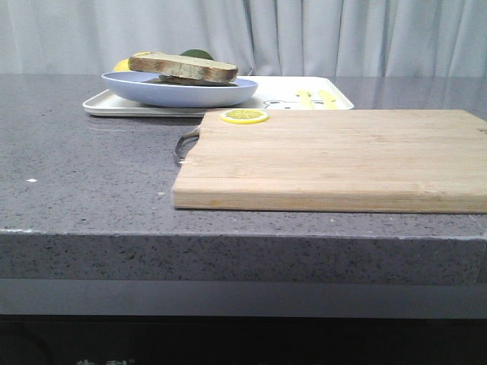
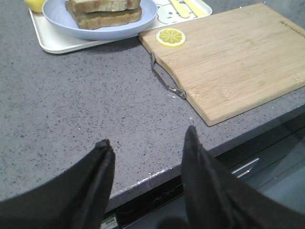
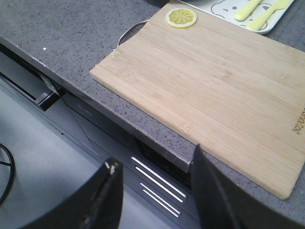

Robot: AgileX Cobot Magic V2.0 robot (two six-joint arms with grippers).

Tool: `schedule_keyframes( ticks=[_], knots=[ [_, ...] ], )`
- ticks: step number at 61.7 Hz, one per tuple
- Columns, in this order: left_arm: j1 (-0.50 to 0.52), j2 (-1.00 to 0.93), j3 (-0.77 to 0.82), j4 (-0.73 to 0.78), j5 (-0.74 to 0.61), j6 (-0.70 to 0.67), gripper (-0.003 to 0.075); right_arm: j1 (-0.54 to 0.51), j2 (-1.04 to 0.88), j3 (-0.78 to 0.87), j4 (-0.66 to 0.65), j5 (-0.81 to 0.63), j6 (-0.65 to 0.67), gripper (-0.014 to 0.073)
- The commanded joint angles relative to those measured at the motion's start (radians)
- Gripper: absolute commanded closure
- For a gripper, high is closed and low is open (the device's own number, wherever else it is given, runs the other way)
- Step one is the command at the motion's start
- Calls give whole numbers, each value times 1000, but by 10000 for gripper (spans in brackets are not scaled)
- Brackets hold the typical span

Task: Place bread and move sandwich to tray
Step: 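Release the plate and withdraw the left gripper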

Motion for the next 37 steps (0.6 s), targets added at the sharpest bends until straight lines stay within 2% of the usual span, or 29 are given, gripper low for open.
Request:
schedule_keyframes(
  ticks=[1,10,15,18,27,30,37],
  knots=[
    [-8,-19,-22,-3,-87,26,387,-4,3,-20,9,-66,-4,232],
    [-8,-21,-22,29,-87,33,388,-4,3,-20,9,-67,-4,232],
    [-8,-21,-22,49,-87,33,425,-4,3,-20,9,-67,-4,252],
    [-8,-21,-22,58,-87,33,479,-4,3,-20,9,-66,-4,307],
    [-8,-21,-22,75,-87,33,693,-4,3,-20,9,-66,-4,573],
    [-8,-21,-22,75,-83,33,736,-4,3,-20,9,-66,-4,656],
    [-8,-21,-22,75,-80,33,741,-4,3,-20,9,-67,-4,663]
  ],
)
